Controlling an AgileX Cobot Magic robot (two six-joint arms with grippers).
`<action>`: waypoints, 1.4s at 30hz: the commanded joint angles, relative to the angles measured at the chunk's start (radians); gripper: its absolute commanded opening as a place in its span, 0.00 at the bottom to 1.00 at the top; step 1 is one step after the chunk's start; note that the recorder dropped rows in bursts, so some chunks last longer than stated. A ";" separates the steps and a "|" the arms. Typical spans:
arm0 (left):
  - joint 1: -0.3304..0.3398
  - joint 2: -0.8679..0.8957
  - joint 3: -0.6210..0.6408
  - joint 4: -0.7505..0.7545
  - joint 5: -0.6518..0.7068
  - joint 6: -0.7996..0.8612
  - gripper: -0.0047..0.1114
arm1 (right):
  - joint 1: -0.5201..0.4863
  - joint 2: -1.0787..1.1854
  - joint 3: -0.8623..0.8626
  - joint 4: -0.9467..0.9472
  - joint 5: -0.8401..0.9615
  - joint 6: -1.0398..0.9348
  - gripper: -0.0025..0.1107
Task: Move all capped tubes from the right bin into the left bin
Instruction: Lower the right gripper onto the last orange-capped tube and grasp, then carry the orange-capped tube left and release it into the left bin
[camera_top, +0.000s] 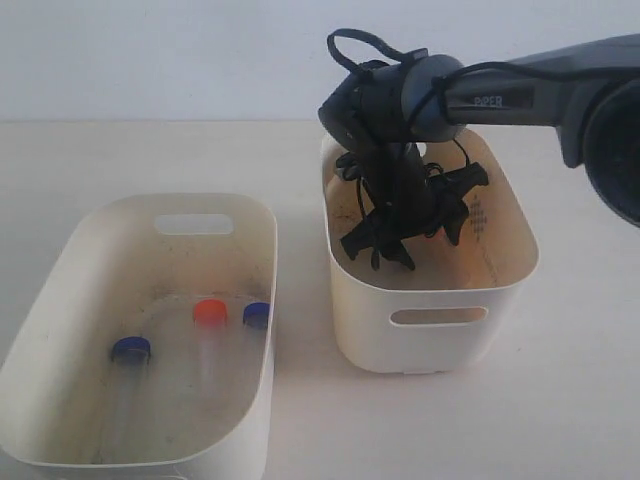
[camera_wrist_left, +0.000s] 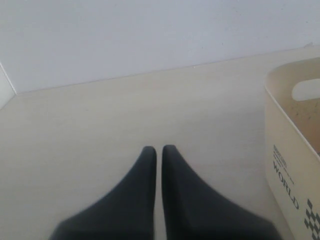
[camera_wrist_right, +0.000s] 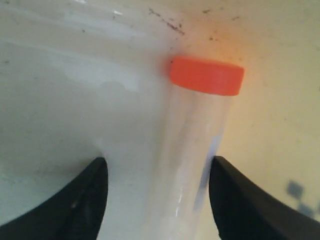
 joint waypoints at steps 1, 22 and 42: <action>0.001 0.000 -0.004 -0.001 -0.015 -0.012 0.08 | -0.001 0.026 -0.001 -0.006 0.007 0.013 0.53; 0.001 0.000 -0.004 -0.001 -0.015 -0.012 0.08 | -0.001 0.013 -0.007 -0.004 0.025 -0.004 0.02; 0.001 0.000 -0.004 -0.001 -0.015 -0.012 0.08 | -0.001 -0.458 -0.007 0.254 0.025 -0.116 0.02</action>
